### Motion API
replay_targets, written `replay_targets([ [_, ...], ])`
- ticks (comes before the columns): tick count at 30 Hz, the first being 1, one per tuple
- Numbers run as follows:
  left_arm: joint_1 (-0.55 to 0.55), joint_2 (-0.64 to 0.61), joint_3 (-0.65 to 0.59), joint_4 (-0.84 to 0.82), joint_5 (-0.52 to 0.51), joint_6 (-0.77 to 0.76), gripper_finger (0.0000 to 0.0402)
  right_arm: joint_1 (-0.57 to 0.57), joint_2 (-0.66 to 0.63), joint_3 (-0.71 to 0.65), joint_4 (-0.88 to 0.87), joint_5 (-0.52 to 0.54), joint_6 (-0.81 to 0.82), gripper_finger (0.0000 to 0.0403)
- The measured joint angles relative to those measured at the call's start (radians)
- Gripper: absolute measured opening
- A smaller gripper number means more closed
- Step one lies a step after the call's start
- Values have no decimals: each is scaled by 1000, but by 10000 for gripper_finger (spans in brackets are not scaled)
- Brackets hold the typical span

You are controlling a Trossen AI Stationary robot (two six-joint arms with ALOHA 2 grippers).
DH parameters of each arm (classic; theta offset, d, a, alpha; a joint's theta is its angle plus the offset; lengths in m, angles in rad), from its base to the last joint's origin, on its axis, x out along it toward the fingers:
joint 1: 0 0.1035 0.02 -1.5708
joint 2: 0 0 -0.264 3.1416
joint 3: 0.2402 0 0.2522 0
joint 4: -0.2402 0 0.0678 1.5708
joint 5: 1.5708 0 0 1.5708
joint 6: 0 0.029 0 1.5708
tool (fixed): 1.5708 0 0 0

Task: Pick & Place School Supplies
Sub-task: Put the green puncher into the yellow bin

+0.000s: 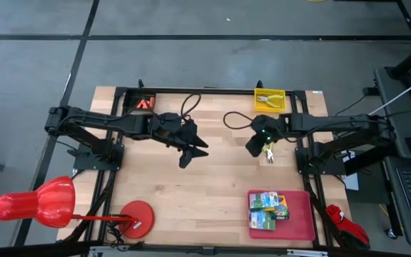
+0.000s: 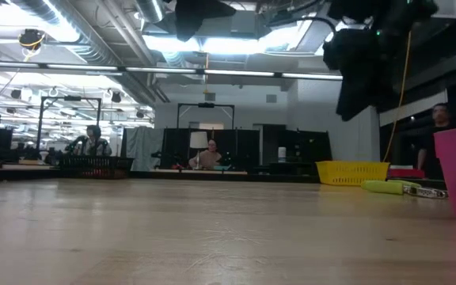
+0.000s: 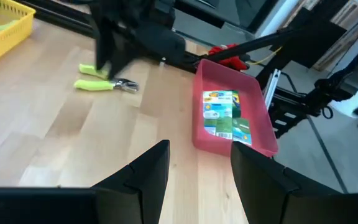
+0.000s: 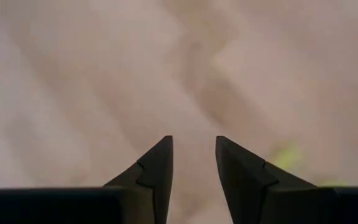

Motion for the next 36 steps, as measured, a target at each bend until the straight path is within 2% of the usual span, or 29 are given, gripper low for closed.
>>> replay_targets([
  [3, -11, 4, 0, -2, -25, 0, 168, -21, 7, 89, -174, 99, -66, 114],
  [5, -19, 4, 0, 0, -53, 1, 168, -61, 16, 125, -270, 104, -111, 107],
  [11, -46, 3, 0, 23, -105, 24, 168, -179, 50, 137, -395, 103, -174, 97],
  [15, -53, 3, 0, 48, -108, 25, 168, -253, 79, 137, -380, 30, -181, 105],
  [18, -53, 3, 0, 45, -108, 25, 168, -269, 111, 137, -370, -16, -161, 121],
  [23, -59, 3, 0, 45, -108, 25, 168, -251, 183, 110, -379, -43, -91, 154],
  [28, -60, 3, 0, 46, -108, 17, 168, -236, 217, 24, -358, 15, -34, 188],
  [32, -60, 3, 0, 46, -108, 17, 168, -228, 217, -37, -253, -75, -8, 210],
  [36, -60, 3, 0, 47, -108, 15, 168, -200, 217, -90, -169, -81, 30, 222],
])
